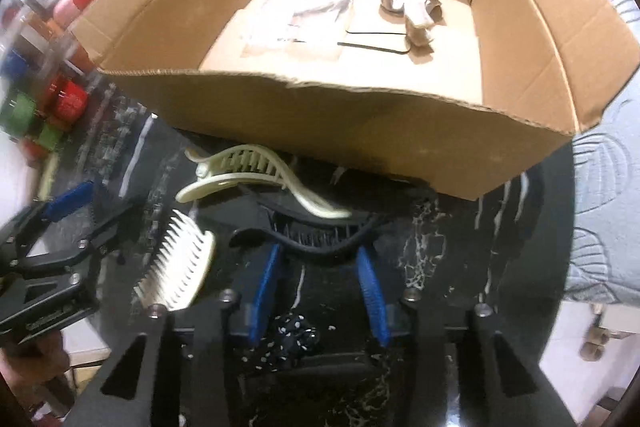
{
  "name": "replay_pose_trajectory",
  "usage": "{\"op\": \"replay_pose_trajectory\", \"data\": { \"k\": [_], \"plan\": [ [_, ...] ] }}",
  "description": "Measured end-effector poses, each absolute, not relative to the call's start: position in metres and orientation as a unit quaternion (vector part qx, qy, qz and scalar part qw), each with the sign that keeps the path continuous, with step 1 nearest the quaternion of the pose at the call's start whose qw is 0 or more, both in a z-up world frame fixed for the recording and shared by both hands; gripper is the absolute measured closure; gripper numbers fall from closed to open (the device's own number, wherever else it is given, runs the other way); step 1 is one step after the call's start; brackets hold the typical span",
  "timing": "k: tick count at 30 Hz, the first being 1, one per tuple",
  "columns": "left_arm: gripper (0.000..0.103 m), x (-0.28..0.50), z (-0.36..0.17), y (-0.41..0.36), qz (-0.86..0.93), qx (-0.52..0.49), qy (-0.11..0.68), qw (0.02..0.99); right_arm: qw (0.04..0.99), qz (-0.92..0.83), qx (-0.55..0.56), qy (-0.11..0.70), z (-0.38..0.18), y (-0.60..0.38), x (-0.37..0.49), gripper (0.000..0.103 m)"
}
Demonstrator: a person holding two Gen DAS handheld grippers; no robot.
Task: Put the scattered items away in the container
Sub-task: 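Close the right gripper on the black banana hair clip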
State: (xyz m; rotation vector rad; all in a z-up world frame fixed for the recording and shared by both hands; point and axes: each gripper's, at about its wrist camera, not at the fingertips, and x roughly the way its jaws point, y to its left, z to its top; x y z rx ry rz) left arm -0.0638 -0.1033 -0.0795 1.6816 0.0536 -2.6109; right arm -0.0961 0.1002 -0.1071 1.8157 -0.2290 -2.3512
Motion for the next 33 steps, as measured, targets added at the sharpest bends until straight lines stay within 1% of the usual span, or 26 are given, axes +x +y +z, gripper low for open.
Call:
{"op": "replay_pose_trajectory", "data": {
  "k": [1, 4, 8, 12, 16, 18, 22, 26, 28, 30, 31, 32, 33],
  "plan": [
    [0.022, -0.063, -0.079, -0.104, -0.841, 0.541, 0.018, 0.018, 0.101, -0.782, 0.608, -0.089, -0.108, 0.104, -0.097, 0.066],
    [0.022, -0.063, -0.078, -0.106, -0.842, 0.539, 0.022, 0.019, 0.13, -0.779, 0.609, -0.079, -0.107, 0.106, -0.095, 0.066],
    [0.022, -0.061, -0.077, -0.108, -0.843, 0.536, 0.028, 0.02, 0.139, -0.787, 0.6, -0.034, -0.097, 0.105, -0.095, 0.064],
    [0.022, -0.06, -0.078, -0.11, -0.843, 0.536, 0.035, 0.021, 0.186, -0.792, 0.582, 0.007, -0.085, 0.092, -0.087, 0.058],
    [0.022, -0.058, -0.079, -0.113, -0.842, 0.538, 0.04, 0.024, 0.224, -0.794, 0.561, 0.062, -0.078, 0.07, -0.091, 0.057],
    [0.022, -0.057, -0.079, -0.115, -0.841, 0.538, 0.042, 0.026, 0.232, -0.792, 0.559, 0.083, -0.082, 0.063, -0.094, 0.057],
    [0.022, -0.056, -0.079, -0.119, -0.841, 0.538, 0.052, 0.029, 0.22, -0.792, 0.556, 0.125, -0.092, 0.056, -0.101, 0.057],
    [0.022, -0.057, -0.079, -0.118, -0.841, 0.537, 0.053, 0.029, 0.216, -0.771, 0.585, 0.132, -0.105, 0.062, -0.106, 0.056],
    [0.022, -0.058, -0.079, -0.118, -0.841, 0.537, 0.053, 0.028, 0.222, -0.768, 0.587, 0.13, -0.109, 0.065, -0.105, 0.06],
    [0.022, -0.059, -0.079, -0.118, -0.841, 0.538, 0.053, 0.027, 0.219, -0.768, 0.589, 0.123, -0.109, 0.067, -0.104, 0.074],
    [0.022, -0.06, -0.079, -0.117, -0.841, 0.538, 0.054, 0.027, 0.216, -0.768, 0.592, 0.116, -0.108, 0.069, -0.104, 0.077],
    [0.022, -0.061, -0.079, -0.117, -0.841, 0.538, 0.055, 0.027, 0.217, -0.766, 0.595, 0.11, -0.108, 0.07, -0.105, 0.084],
    [0.022, -0.061, -0.078, -0.116, -0.841, 0.537, 0.055, 0.026, 0.219, -0.765, 0.598, 0.099, -0.108, 0.071, -0.104, 0.084]
  ]
}}
